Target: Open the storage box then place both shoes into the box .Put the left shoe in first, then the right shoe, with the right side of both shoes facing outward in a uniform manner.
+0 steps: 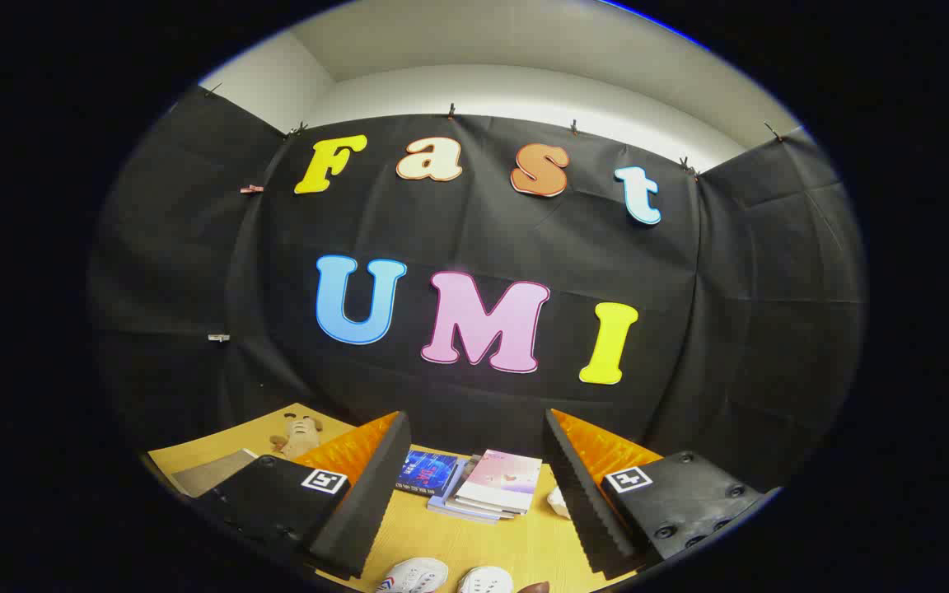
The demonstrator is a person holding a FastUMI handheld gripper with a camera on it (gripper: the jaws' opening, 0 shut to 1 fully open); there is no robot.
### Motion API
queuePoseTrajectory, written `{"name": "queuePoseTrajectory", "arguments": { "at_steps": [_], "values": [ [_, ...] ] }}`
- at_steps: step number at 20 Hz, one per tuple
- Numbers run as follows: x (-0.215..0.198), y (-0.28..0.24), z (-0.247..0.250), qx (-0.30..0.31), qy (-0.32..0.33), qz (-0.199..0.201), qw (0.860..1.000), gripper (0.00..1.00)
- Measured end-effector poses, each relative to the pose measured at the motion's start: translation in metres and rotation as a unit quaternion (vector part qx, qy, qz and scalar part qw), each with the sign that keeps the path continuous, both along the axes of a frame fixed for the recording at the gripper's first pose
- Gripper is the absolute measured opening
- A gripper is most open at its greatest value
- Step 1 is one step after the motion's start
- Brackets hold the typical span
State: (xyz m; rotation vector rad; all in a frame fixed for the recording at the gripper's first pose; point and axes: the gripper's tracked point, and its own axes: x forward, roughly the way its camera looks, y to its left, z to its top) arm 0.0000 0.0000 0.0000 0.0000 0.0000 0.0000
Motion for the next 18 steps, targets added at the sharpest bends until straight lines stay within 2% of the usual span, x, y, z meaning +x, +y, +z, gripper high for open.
{"name": "queuePoseTrajectory", "arguments": {
  "at_steps": [18],
  "values": [
    [-0.0059,-0.0047,-0.0067,-0.014,0.016,-0.024,0.999,0.97]
  ]
}}
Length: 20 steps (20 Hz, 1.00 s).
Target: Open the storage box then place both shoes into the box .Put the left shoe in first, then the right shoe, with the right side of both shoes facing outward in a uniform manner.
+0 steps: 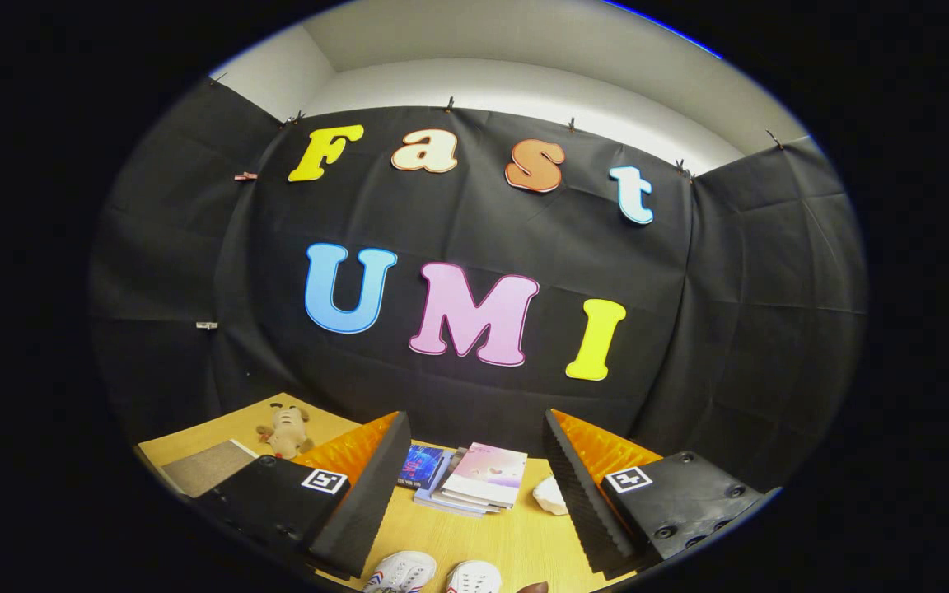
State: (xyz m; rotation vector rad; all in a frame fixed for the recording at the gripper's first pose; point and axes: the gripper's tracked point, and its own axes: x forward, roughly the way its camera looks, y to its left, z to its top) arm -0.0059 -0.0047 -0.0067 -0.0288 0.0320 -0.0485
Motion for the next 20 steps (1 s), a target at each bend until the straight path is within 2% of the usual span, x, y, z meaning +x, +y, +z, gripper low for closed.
{"name": "queuePoseTrajectory", "arguments": {
  "at_steps": [8,12,16,20],
  "values": [
    [-0.001,0.004,-0.004,0.0,0.007,0.003,1.0,0.97],
    [-0.001,0.021,-0.013,-0.001,0.014,0.036,0.999,0.97],
    [0.002,0.055,-0.035,0.013,0.043,0.102,0.994,0.97],
    [0.001,0.097,-0.072,0.06,0.089,0.187,0.976,0.98]
  ]
}}
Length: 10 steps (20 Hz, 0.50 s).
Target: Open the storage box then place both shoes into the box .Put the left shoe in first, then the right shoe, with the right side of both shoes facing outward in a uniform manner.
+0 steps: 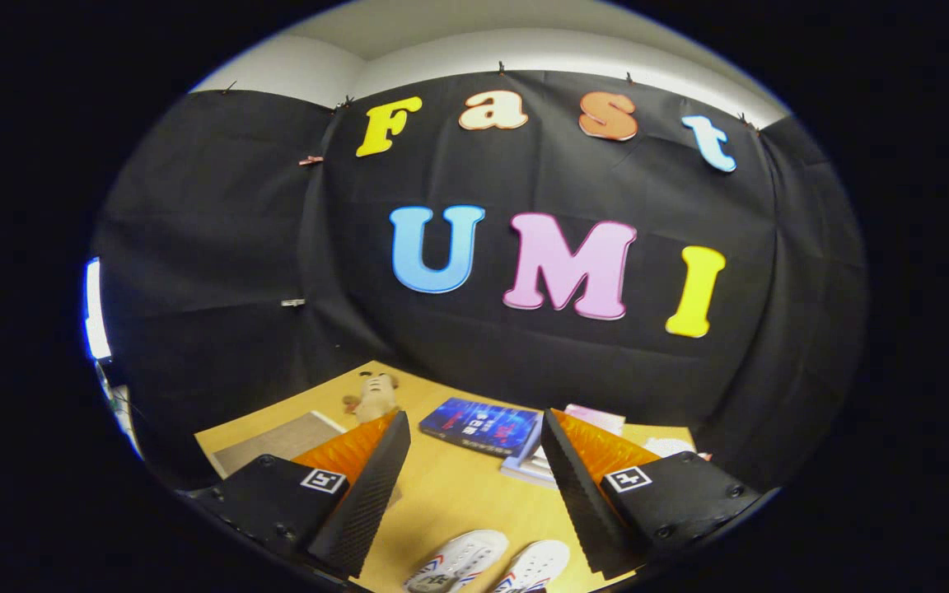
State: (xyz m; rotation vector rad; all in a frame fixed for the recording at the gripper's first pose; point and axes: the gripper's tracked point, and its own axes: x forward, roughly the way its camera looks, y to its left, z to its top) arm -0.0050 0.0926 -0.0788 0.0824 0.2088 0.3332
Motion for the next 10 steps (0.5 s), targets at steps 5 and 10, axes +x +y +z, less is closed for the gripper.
{"name": "queuePoseTrajectory", "arguments": {
  "at_steps": [5,10],
  "values": [
    [-0.02,0.067,-0.033,0.103,0.061,0.147,0.982,0.98],
    [-0.047,0.108,-0.077,0.211,0.166,0.247,0.931,0.99]
  ]
}}
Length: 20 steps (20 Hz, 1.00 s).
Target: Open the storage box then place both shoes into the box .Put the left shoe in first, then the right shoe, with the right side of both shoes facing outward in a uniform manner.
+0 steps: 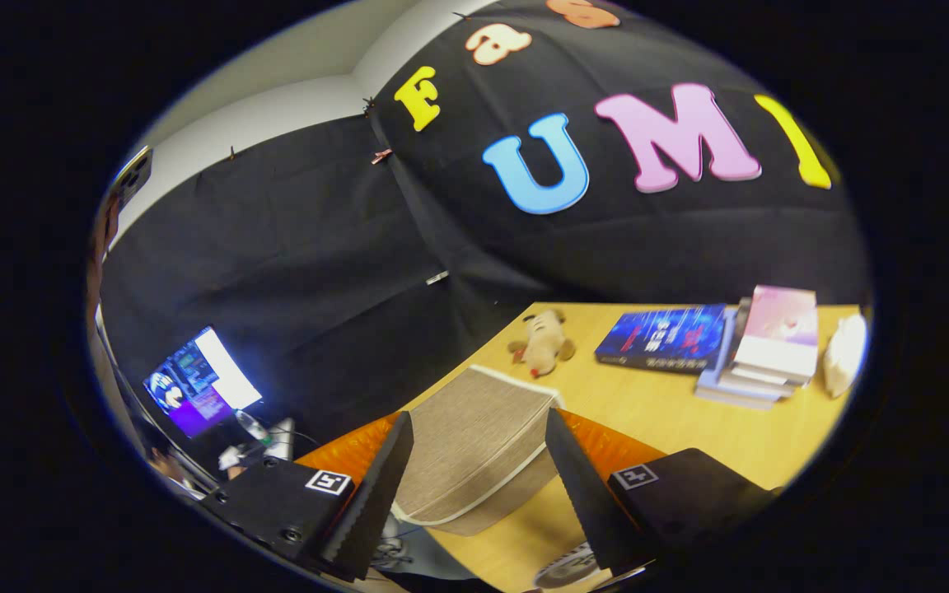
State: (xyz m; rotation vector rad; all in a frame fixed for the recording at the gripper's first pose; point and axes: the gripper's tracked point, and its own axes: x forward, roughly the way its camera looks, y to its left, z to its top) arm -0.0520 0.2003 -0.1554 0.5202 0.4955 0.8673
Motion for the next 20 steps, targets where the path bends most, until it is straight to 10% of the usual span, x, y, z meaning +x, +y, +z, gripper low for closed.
{"name": "queuePoseTrajectory", "arguments": {
  "at_steps": [10,20],
  "values": [
    [-0.031,0.049,-0.122,0.118,0.249,0.091,0.957,0.98],
    [-0.032,0.08,-0.142,0.252,0.391,0.134,0.875,0.97]
  ]
}}
